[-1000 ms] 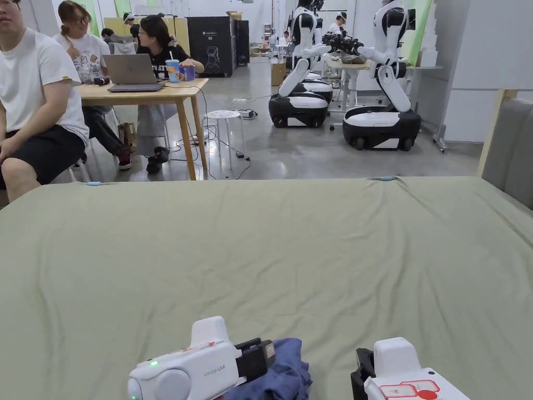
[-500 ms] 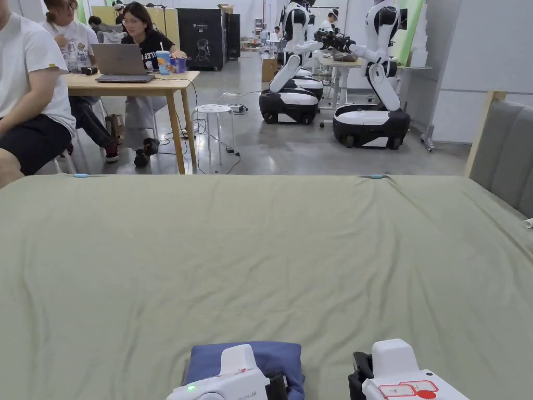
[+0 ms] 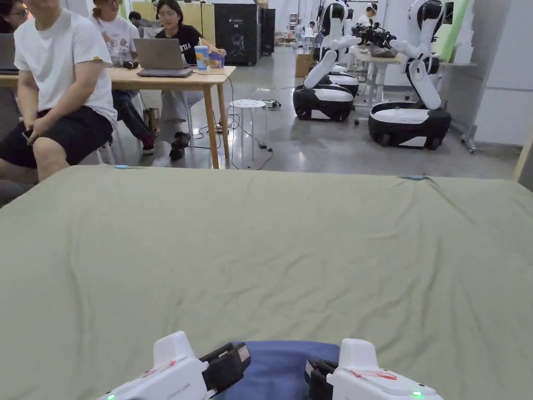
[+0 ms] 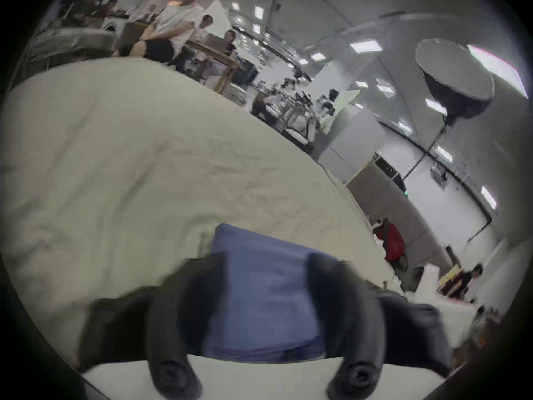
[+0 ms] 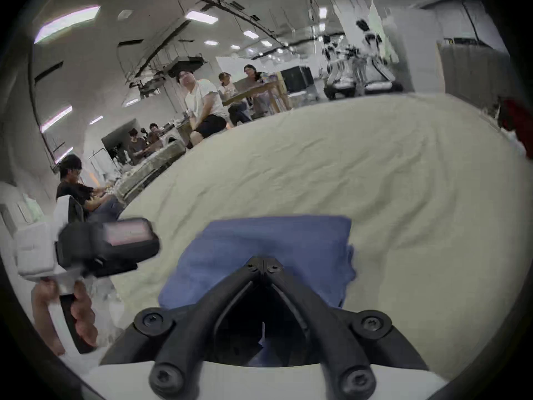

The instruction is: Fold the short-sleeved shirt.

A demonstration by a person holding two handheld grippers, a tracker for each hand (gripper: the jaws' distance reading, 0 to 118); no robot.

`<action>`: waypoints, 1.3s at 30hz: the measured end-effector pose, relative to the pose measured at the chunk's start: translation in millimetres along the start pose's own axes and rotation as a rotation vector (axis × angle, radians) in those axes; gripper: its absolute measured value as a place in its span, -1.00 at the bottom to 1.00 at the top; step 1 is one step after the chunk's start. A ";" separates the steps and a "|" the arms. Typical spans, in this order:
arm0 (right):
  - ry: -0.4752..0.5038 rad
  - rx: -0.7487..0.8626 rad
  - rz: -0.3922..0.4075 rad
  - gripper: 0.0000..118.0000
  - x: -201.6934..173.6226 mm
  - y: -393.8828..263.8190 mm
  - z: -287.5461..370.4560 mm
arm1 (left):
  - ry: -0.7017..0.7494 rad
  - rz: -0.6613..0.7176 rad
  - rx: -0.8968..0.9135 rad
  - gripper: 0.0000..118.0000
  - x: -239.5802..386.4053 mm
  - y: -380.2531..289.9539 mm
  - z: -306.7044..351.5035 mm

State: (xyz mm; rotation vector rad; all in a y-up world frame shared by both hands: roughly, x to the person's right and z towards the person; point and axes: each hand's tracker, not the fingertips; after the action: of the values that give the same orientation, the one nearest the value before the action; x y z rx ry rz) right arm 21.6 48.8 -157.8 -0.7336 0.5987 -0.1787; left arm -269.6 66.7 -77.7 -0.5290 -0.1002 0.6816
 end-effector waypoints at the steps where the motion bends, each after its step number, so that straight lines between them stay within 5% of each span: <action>1: -0.018 -0.034 -0.002 -1.00 3.6 -3.9 -3.2 | -0.028 0.046 -0.005 0.50 -8.6 -0.2 0.3; 2: -0.033 -0.056 -0.007 -1.00 7.2 -7.3 -5.3 | -0.045 0.079 -0.012 0.63 -14.8 -1.5 -0.7; 8: -0.074 -0.051 -0.011 -1.00 16.5 -10.7 -5.2 | -0.138 0.316 -0.144 0.58 -50.0 -26.5 -32.9; 12: -0.085 -0.055 0.018 -1.00 15.7 -10.0 -3.9 | -0.228 0.460 -0.171 -0.06 -62.9 -43.9 -53.5; 17: -0.115 -0.059 0.062 -1.00 9.4 -9.0 -3.8 | -0.235 0.501 -0.190 -0.23 -51.7 -50.4 -72.2; 20: -0.124 -0.057 0.096 -1.00 -2.7 -4.4 -0.9 | -0.170 0.402 -0.201 -0.56 -48.9 -35.3 -62.1; 30: -0.021 0.044 0.306 -1.00 -139.3 25.8 -34.0 | -0.019 0.170 -0.118 -0.62 -106.2 49.6 22.9; 39: 0.069 0.049 0.367 -1.00 -245.2 25.7 -95.3 | 0.128 0.128 -0.065 -0.62 -213.3 134.8 109.4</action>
State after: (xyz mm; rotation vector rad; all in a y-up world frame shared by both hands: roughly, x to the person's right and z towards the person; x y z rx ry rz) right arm -235.0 99.9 -120.6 -0.5604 0.7814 0.1212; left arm -541.0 68.7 -32.9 -0.6443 0.0320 0.7694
